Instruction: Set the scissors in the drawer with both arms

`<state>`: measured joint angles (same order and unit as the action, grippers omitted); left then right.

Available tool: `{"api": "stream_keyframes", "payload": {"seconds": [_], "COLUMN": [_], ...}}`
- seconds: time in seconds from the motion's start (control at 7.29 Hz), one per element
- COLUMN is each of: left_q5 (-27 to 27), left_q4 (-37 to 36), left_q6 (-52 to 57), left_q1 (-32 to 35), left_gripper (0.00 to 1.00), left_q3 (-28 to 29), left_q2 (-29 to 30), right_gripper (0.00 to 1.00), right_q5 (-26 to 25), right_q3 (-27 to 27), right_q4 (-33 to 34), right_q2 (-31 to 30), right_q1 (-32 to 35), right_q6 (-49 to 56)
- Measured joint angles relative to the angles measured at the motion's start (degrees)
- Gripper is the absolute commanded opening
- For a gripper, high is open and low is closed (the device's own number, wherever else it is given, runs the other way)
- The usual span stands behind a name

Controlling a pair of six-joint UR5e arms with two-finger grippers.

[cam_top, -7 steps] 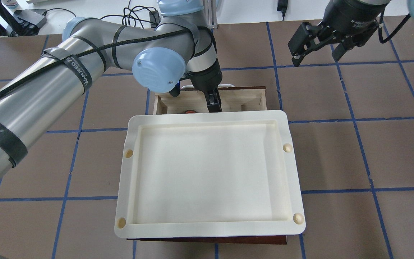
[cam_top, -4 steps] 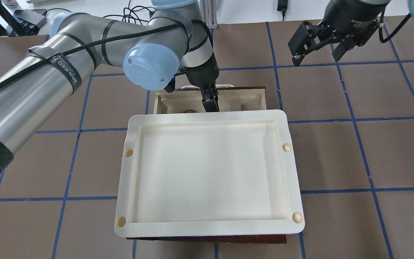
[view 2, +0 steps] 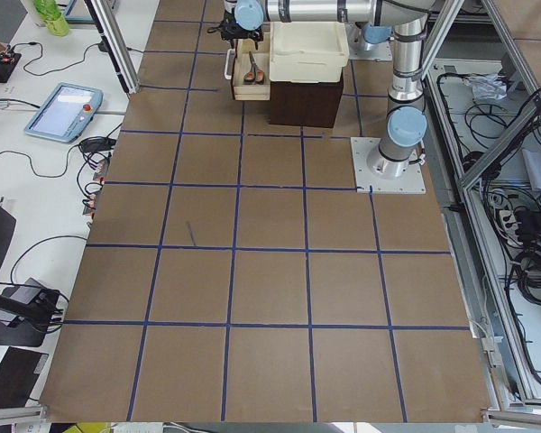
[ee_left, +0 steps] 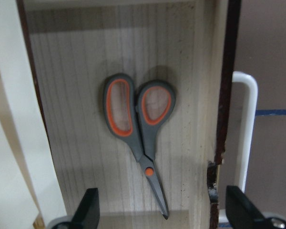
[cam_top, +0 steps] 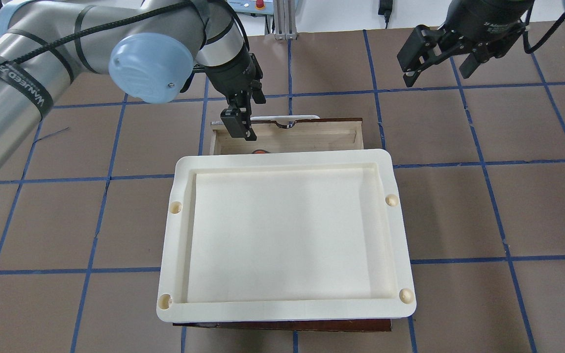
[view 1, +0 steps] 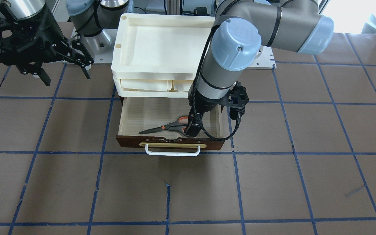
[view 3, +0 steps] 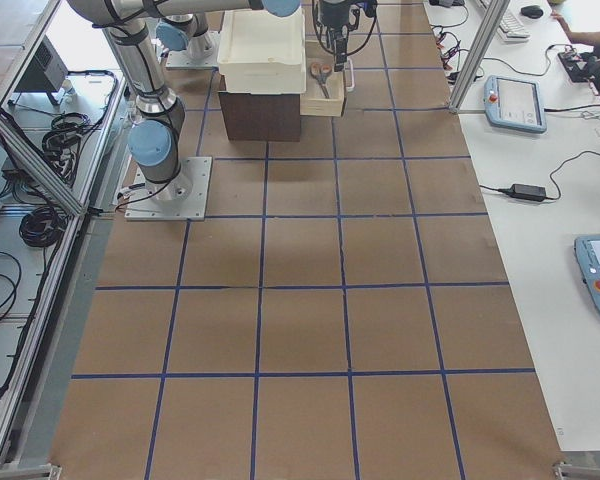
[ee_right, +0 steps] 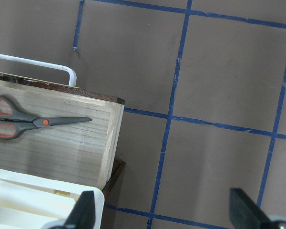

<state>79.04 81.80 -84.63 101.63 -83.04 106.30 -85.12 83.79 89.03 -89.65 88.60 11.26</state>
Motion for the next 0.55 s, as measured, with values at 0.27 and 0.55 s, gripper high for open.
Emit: {"api": "stream_keyframes", "payload": {"seconds": [0.27,0.55], "left_q5": [3.7,10.5], "left_q4": [-0.5,-0.3], "left_q6": [23.4,40.5], "left_q1": [-4.1,-6.9], "left_gripper": [1.00,1.00], "left_q3": [0.0,0.3], "left_q2": [-2.0,-3.6], "right_gripper": [1.00,1.00], "right_q5": [0.1,0.1], "right_q3": [0.1,0.3], "right_q4": [0.0,0.0], "right_q2": [0.1,0.1], "right_q1": [0.1,0.1], "right_q6": [-0.2,-0.1]}}
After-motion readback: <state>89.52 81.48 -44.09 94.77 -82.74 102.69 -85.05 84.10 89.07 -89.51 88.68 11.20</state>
